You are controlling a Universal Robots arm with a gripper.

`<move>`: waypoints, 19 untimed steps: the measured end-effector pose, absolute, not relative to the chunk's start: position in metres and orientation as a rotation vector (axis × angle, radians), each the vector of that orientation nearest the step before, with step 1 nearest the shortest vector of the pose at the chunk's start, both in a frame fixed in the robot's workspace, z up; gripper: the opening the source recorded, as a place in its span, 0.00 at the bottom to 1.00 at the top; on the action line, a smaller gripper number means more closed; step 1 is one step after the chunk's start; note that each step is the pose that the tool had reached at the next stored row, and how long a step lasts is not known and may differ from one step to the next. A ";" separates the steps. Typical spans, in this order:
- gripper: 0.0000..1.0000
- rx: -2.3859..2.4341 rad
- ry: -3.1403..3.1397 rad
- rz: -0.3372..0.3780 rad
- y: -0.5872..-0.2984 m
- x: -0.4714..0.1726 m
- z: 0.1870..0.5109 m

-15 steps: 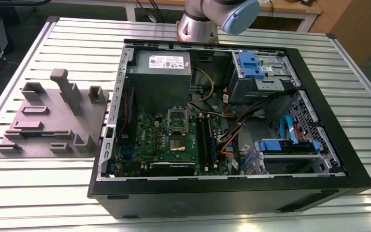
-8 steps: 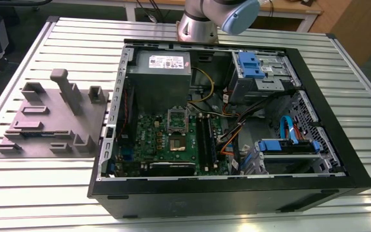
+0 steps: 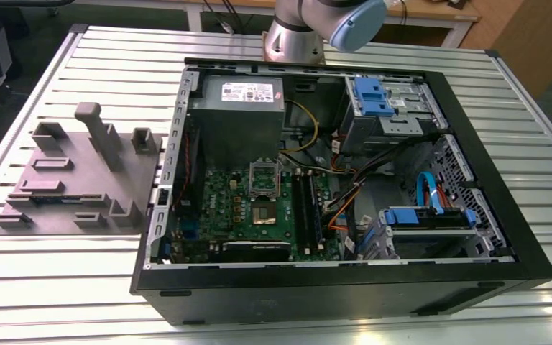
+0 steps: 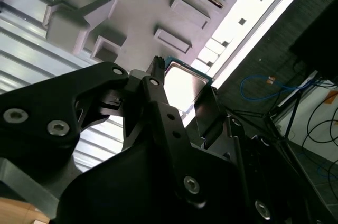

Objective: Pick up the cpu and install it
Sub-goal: 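Pick up the cpu and move it towards the insertion slot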

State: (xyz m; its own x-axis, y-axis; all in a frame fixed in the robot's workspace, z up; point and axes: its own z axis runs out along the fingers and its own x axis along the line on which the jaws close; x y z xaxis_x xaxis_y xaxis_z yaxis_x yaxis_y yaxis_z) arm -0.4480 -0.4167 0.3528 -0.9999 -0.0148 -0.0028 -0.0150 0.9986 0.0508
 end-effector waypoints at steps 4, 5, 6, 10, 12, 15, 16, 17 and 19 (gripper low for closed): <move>0.47 -0.023 3.138 0.080 -0.417 -0.448 0.360; 0.47 -0.023 3.138 0.080 -0.417 -0.448 0.361; 0.47 -0.023 3.138 0.080 -0.417 -0.448 0.362; 0.47 -0.023 3.138 0.080 -0.417 -0.448 0.362; 0.47 -0.023 3.138 0.080 -0.417 -0.448 0.362; 0.47 -0.023 3.138 0.080 -0.417 -0.447 0.362; 0.47 -0.023 3.138 0.080 -0.417 -0.447 0.362; 0.47 -0.023 3.138 0.080 -0.417 -0.447 0.362; 0.47 -0.023 3.138 0.080 -0.417 -0.446 0.362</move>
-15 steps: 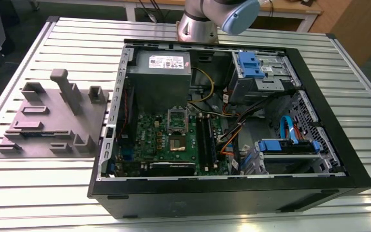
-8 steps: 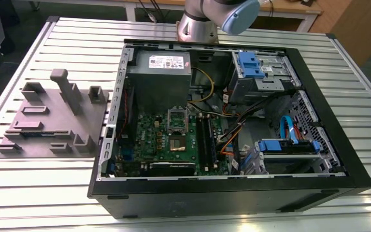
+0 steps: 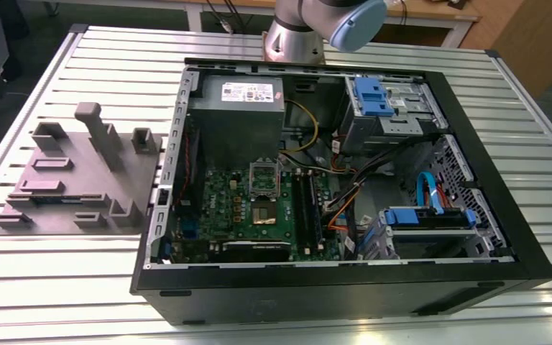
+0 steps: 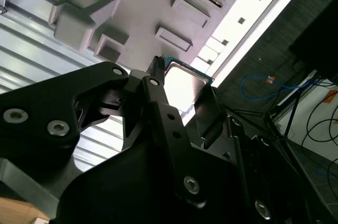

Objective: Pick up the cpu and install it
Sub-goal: 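Pick up the cpu and move it towards the insertion slot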

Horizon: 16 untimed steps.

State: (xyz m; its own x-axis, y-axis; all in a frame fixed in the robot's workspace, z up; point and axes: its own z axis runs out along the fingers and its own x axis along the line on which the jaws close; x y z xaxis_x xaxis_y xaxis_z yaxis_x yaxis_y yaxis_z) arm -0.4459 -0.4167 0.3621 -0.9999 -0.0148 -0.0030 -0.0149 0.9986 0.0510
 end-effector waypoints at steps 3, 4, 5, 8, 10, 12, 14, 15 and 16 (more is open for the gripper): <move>0.47 -0.023 3.138 0.080 -0.417 -0.445 0.362; 0.47 -0.023 3.138 0.080 -0.417 -0.444 0.362; 0.47 -0.023 3.138 0.080 -0.417 -0.444 0.362; 0.47 -0.023 3.138 0.080 -0.417 -0.443 0.362; 0.47 -0.023 3.138 0.080 -0.417 -0.443 0.362; 0.47 -0.023 3.138 0.080 -0.417 -0.443 0.362; 0.47 -0.023 3.138 0.080 -0.417 -0.440 0.362; 0.47 -0.023 3.138 0.080 -0.417 -0.439 0.362; 0.47 -0.023 3.138 0.080 -0.417 -0.439 0.362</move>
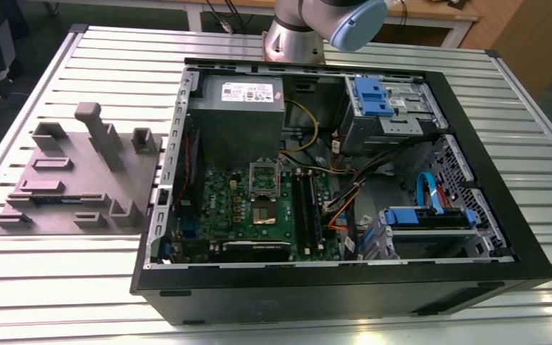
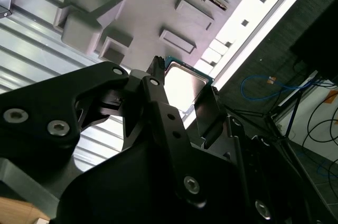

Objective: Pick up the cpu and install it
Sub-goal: 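Pick up the cpu and move it towards the insertion slot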

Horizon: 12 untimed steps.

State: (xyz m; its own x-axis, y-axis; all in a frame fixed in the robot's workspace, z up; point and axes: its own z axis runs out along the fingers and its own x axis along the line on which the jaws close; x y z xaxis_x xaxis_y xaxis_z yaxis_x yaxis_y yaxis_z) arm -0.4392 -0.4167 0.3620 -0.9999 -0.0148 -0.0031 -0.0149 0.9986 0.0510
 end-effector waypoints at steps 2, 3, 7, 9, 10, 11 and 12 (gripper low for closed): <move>0.47 -0.023 3.138 0.080 -0.417 -0.439 0.362; 0.47 -0.023 3.138 0.080 -0.417 -0.439 0.362; 0.47 -0.023 3.138 0.080 -0.417 -0.436 0.362; 0.47 -0.023 3.138 0.080 -0.417 -0.436 0.362; 0.47 -0.023 3.138 0.080 -0.417 -0.436 0.362; 0.47 -0.023 3.138 0.080 -0.417 -0.436 0.363; 0.47 -0.023 3.138 0.080 -0.417 -0.436 0.363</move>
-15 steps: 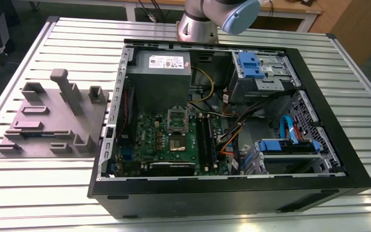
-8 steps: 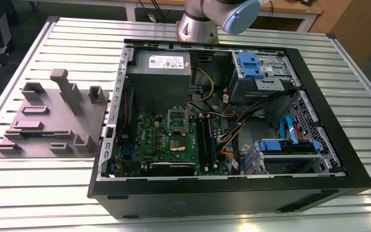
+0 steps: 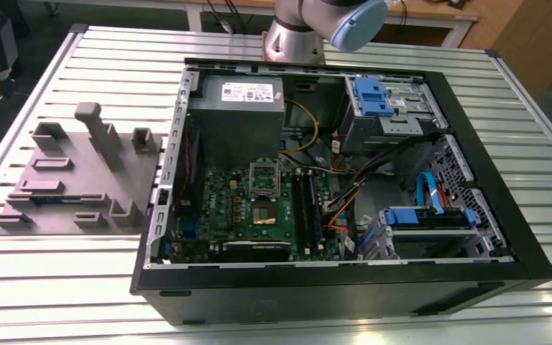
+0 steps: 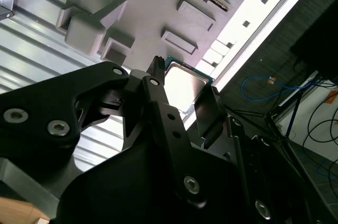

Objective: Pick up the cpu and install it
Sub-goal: 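Pick up the cpu and move it towards the insertion slot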

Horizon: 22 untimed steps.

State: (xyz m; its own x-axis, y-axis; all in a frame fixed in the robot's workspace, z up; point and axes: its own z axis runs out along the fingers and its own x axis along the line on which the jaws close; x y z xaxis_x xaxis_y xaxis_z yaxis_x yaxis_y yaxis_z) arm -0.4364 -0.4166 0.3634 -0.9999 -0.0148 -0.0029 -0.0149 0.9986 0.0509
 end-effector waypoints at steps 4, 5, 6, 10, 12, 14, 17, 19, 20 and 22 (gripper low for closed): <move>0.47 -0.023 3.138 0.080 -0.417 -0.436 0.367; 0.47 -0.023 3.138 0.080 -0.417 -0.436 0.368; 0.47 -0.023 3.138 0.080 -0.417 -0.436 0.368; 0.47 -0.023 3.138 0.080 -0.417 -0.436 0.371; 0.47 -0.023 3.138 0.080 -0.417 -0.436 0.373; 0.47 -0.023 3.138 0.080 -0.417 -0.436 0.375; 0.47 -0.022 3.138 0.080 -0.417 -0.436 0.377; 0.47 -0.011 3.138 0.075 -0.417 -0.436 0.377; 0.47 -0.004 3.138 0.072 -0.417 -0.436 0.377; 0.47 0.004 3.138 0.067 -0.417 -0.436 0.377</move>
